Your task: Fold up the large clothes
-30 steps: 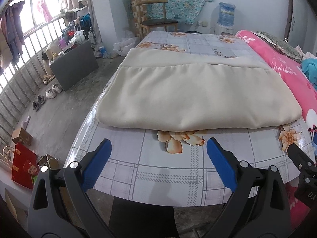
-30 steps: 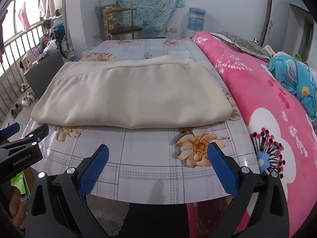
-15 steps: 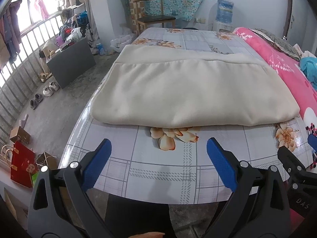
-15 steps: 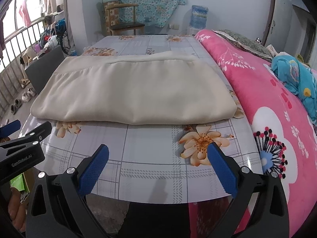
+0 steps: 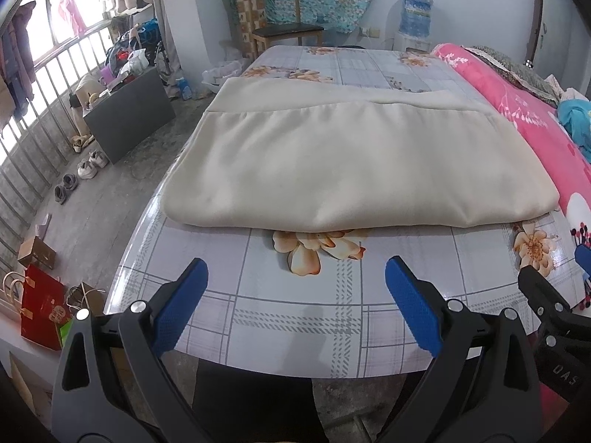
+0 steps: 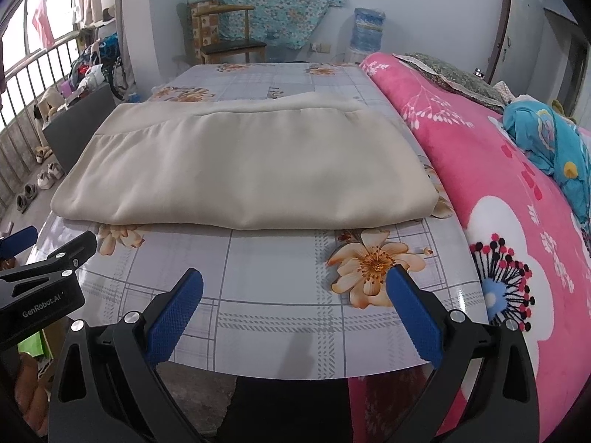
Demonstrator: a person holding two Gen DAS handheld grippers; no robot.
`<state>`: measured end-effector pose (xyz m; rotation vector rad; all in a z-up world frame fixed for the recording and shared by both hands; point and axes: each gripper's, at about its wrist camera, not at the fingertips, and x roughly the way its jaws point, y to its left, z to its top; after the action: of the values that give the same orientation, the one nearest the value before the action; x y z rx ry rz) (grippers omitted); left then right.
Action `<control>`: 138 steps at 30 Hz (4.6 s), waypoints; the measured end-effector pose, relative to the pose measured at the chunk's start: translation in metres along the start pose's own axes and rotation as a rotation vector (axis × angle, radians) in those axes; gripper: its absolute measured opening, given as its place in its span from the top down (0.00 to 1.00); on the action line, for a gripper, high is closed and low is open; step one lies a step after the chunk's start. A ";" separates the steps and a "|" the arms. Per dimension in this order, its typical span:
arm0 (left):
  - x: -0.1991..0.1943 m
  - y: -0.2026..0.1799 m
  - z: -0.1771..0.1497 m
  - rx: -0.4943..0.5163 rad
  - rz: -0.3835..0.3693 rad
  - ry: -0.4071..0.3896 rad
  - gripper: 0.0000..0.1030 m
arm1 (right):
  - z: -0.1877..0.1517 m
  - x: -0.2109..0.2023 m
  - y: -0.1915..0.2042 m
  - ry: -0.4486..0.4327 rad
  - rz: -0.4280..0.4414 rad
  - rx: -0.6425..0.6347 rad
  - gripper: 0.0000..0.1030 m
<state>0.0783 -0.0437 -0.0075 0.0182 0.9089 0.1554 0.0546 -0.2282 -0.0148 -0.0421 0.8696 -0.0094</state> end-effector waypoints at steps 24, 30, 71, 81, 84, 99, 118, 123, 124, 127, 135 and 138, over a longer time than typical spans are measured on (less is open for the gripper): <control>0.004 -0.006 -0.002 0.011 0.005 0.017 0.10 | 0.004 0.003 -0.007 0.003 -0.007 0.009 0.06; 0.003 -0.006 -0.001 0.017 0.004 0.018 0.10 | 0.004 0.002 -0.007 0.000 -0.008 0.011 0.06; 0.002 -0.008 0.001 0.033 0.003 0.010 0.10 | 0.006 -0.001 -0.008 -0.001 0.007 0.025 0.06; 0.003 -0.008 0.001 0.033 0.003 0.010 0.10 | 0.006 -0.001 -0.007 -0.002 0.006 0.023 0.06; 0.002 -0.008 0.001 0.033 0.002 0.009 0.10 | 0.006 -0.001 -0.007 -0.003 0.006 0.025 0.06; 0.003 -0.008 0.000 0.032 0.002 0.009 0.10 | 0.006 -0.002 -0.006 -0.003 0.004 0.025 0.06; 0.003 -0.008 0.000 0.031 0.002 0.009 0.10 | 0.007 -0.001 -0.005 -0.002 0.008 0.015 0.06; 0.003 -0.008 0.000 0.031 0.002 0.009 0.10 | 0.007 -0.001 -0.004 -0.003 0.008 0.015 0.06; 0.003 -0.008 0.000 0.031 0.001 0.009 0.10 | 0.007 -0.001 -0.004 -0.003 0.008 0.015 0.06; 0.003 -0.008 0.001 0.031 0.001 0.008 0.10 | 0.007 -0.001 -0.004 -0.002 0.008 0.015 0.06; 0.003 -0.007 0.000 0.031 0.001 0.009 0.10 | 0.007 -0.001 -0.004 -0.001 0.008 0.016 0.06; 0.003 -0.007 0.000 0.031 0.001 0.009 0.10 | 0.007 -0.001 -0.004 -0.001 0.007 0.015 0.06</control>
<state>0.0812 -0.0505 -0.0102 0.0464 0.9203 0.1426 0.0598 -0.2316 -0.0096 -0.0247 0.8686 -0.0090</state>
